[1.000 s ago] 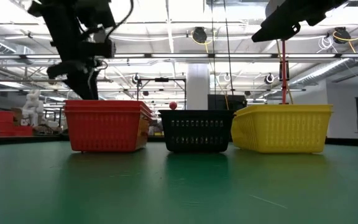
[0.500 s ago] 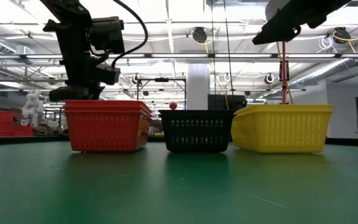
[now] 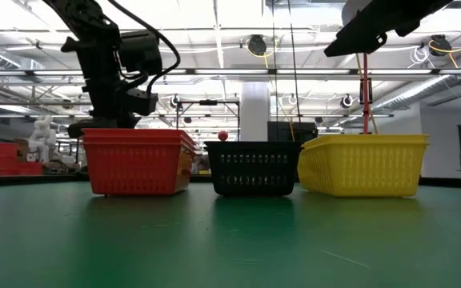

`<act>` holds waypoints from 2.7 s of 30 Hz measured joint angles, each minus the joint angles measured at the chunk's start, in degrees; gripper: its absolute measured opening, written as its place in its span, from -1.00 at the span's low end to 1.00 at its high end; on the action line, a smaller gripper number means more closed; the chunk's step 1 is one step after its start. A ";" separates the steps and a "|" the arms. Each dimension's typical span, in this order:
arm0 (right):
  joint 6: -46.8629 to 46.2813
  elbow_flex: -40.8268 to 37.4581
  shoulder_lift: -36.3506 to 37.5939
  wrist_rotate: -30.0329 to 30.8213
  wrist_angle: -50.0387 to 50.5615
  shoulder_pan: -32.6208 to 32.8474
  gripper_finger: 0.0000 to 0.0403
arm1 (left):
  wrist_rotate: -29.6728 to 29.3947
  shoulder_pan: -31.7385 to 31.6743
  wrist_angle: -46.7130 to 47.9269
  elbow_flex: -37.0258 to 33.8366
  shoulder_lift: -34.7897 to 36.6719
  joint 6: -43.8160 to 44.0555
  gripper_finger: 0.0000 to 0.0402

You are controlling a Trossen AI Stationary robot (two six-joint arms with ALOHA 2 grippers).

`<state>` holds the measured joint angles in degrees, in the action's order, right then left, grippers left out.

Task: Stack baskets by color
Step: Stack the top black bin on top of the bottom black bin

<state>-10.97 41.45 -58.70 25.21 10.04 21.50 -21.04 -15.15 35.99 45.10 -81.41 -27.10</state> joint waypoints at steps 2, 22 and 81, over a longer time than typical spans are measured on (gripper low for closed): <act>0.03 0.00 0.00 0.00 0.01 0.00 0.24 | 0.05 -0.06 0.13 0.00 0.00 -0.51 -0.23; 0.86 0.00 -0.02 -1.51 -1.41 0.00 0.24 | 1.05 -0.91 -1.65 0.00 -4.41 -6.76 -0.54; -1.02 0.00 -0.01 -1.28 -2.24 0.00 0.24 | -7.49 6.89 22.47 29.20 -4.41 2.88 -0.93</act>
<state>-11.99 41.45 -58.71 23.93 7.80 21.50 -28.53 -8.26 58.46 74.31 -85.82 -24.22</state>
